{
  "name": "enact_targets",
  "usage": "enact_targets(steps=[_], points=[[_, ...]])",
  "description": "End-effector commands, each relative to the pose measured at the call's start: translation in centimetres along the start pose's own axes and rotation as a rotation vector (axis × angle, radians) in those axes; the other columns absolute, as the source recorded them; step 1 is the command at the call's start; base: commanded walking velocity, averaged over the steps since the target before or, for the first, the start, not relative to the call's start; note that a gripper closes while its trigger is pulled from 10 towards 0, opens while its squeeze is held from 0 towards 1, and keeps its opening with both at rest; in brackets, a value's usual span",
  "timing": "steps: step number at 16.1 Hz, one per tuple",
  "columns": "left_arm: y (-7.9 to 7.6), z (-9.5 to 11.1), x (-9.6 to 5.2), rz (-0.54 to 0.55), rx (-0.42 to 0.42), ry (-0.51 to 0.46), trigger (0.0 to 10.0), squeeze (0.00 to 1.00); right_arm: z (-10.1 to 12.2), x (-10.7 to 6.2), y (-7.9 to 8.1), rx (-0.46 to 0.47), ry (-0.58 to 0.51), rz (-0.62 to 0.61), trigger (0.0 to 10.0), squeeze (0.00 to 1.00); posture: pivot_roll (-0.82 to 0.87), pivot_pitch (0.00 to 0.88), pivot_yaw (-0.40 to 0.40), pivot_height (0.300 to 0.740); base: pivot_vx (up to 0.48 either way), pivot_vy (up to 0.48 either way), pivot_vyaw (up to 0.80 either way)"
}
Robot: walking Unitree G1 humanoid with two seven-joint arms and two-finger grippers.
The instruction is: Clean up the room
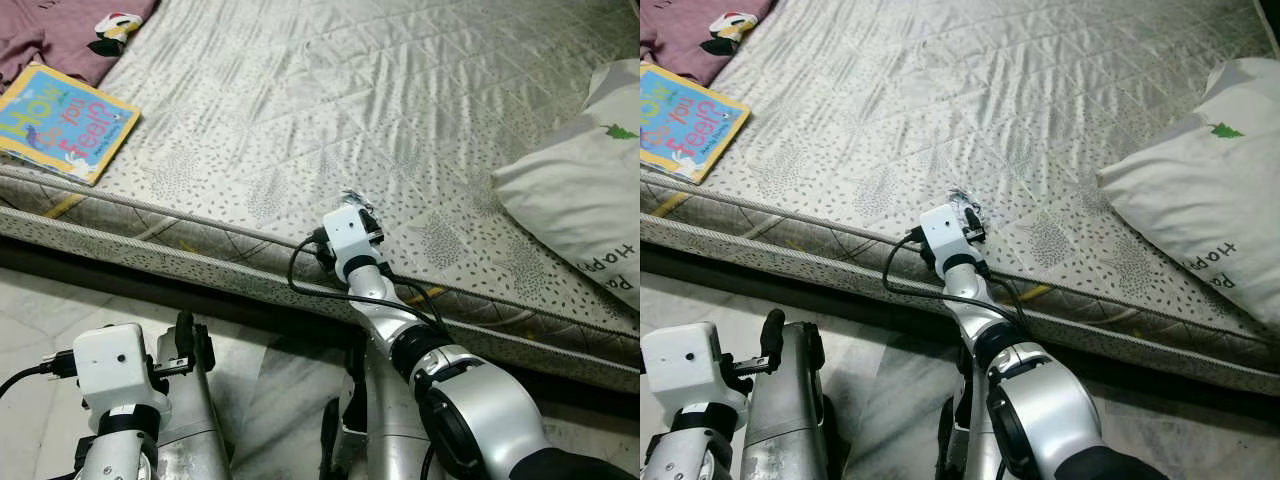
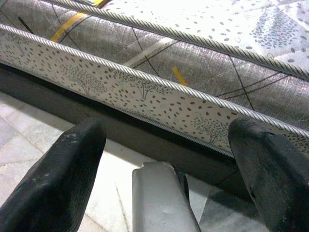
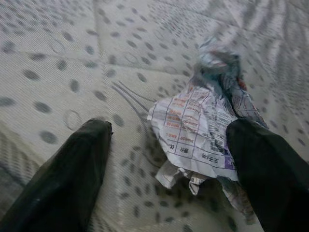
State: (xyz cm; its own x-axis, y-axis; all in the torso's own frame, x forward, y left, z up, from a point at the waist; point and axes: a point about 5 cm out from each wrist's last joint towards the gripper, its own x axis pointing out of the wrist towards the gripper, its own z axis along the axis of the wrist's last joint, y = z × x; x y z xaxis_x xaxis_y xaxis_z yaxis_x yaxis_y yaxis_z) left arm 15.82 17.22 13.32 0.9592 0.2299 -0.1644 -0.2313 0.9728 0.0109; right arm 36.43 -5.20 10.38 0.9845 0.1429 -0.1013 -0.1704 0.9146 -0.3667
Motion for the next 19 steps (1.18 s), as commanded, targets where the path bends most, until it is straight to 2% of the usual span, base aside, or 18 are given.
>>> enact_targets(steps=[1, 7, 12, 19], points=[[0.0, 0.0, -0.4, 0.005, 0.003, 0.013, 10.0, 0.0, -0.4, 0.0, -0.4, -0.02, 0.031, -0.025, 0.0, 0.0, 0.24, 0.315, -0.168, 0.526, 0.0, 0.0, 0.0], [0.0, 0.0, -0.3, 0.008, 0.003, 0.014, 10.0, 0.0, -0.8, 0.3, -1.9, 0.025, 0.096, -0.095, 0.0, 0.0, 0.24, 0.309, -0.167, 0.526, 0.0, 0.0, 0.0], [-0.1, 0.1, 0.2, 0.006, 0.004, 0.002, 10.0, 0.0, -1.6, 0.3, -2.5, 0.105, 0.153, -0.113, 0.0, 0.0, 0.24, 0.294, -0.167, 0.526, 0.0, 0.0, 0.0], [-0.3, 0.2, 1.2, 0.0, -0.004, -0.018, 10.0, 0.0, -1.9, 0.3, -3.2, 0.199, 0.167, -0.105, 0.0, 0.0, 0.22, 0.255, -0.166, 0.526, 0.0, 0.0, 0.0]])
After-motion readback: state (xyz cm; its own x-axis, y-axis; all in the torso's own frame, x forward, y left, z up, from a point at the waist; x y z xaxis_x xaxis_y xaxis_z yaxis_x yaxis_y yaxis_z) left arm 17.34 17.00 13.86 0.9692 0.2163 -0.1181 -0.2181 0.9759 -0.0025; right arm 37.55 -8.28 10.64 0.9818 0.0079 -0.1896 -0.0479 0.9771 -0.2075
